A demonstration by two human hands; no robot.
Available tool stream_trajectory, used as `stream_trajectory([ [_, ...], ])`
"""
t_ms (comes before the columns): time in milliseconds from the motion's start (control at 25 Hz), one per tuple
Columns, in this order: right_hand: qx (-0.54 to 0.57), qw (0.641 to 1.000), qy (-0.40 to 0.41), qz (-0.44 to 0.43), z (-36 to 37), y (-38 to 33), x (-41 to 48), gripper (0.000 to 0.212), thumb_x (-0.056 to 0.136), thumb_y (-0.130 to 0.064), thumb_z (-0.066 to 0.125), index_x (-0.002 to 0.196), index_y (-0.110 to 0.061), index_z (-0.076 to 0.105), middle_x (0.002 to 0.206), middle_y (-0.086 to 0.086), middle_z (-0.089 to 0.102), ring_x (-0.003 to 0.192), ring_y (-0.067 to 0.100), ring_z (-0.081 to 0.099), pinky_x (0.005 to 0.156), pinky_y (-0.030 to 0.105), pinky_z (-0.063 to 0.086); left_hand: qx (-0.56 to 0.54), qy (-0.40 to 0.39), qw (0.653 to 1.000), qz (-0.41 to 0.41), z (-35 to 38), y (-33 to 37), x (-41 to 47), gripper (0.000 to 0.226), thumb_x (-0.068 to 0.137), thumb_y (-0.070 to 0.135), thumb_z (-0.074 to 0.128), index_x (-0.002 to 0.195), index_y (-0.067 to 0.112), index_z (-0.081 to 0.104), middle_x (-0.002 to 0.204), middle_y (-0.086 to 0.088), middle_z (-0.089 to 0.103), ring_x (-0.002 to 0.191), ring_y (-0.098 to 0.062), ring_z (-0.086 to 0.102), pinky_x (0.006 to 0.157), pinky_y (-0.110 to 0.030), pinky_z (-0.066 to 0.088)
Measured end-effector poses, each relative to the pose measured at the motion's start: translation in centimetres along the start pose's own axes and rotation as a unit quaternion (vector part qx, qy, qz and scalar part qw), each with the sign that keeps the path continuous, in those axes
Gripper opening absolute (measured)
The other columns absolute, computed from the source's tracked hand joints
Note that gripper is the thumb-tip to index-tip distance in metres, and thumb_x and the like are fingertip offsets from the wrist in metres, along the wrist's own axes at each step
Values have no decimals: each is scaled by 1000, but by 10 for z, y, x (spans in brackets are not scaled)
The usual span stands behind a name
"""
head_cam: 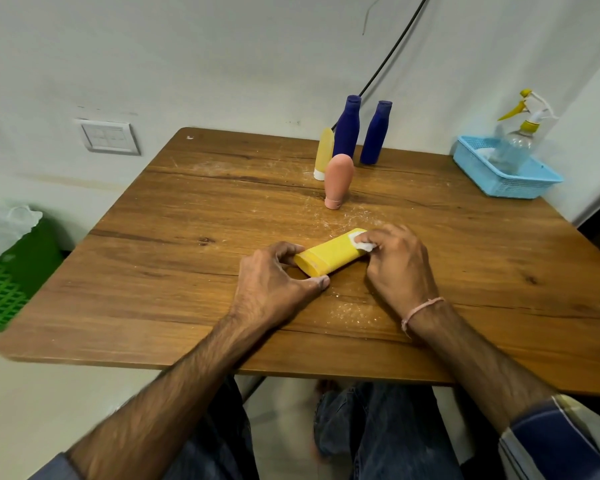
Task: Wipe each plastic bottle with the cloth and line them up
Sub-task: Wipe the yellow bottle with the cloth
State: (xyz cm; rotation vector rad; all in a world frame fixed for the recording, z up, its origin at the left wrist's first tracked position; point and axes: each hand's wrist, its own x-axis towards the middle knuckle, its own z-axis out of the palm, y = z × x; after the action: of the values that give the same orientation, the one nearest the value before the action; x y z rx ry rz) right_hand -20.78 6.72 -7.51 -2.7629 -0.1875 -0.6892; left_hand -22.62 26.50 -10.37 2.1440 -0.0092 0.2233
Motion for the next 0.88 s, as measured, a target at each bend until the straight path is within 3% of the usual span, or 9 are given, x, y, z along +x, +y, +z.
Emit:
stream_trajectory([
  [80,21,1000,-9,3,2,-22,-11,36,81,8,58,107,-12,75,97,5,69,98,23,56,86,36,50,-8,5,1000,-2,0,1,-1,66,67,49,90,125,25,69,105,10,71,85,-7,66,64,-18,52],
  [240,91,986,-41,-136,-3,-42,-42,39,80,9,60,111,-11,73,97,2,66,94,18,53,80,27,48,-26,6,1000,5,-1,0,-2,64,64,52,88,119,24,72,97,11,73,74,0,65,57,-14,48],
  [320,43,994,-24,-99,-2,-16,-23,39,81,9,59,112,-11,72,100,4,67,97,19,53,84,32,51,-13,1,1000,4,0,0,-1,66,66,50,89,124,25,70,103,11,71,84,-4,65,61,-15,48],
  [440,-43,998,-11,40,-2,9,8,38,85,4,55,116,-12,70,108,6,68,102,21,52,89,35,49,0,-4,1000,2,0,2,0,68,67,50,89,127,27,67,104,13,65,96,-8,64,72,-21,54],
  [520,-21,999,-26,20,1,-13,7,35,85,3,56,113,-13,71,106,3,69,101,19,51,87,32,47,3,-3,1000,4,-1,2,-2,66,67,48,90,125,27,67,103,14,65,94,-8,64,72,-22,55],
  [680,110,984,-80,-119,-1,-45,-14,38,81,10,60,106,-16,74,100,-2,69,98,15,53,86,26,44,3,1,1000,22,-1,2,-3,58,66,41,91,117,28,67,97,11,70,79,-5,66,66,-24,58],
  [880,2,1000,-29,-4,5,-10,20,36,87,4,57,110,-18,73,109,0,70,107,18,53,92,28,42,15,2,999,33,0,3,-3,70,68,39,91,129,24,61,108,7,64,85,-9,62,67,-21,53],
])
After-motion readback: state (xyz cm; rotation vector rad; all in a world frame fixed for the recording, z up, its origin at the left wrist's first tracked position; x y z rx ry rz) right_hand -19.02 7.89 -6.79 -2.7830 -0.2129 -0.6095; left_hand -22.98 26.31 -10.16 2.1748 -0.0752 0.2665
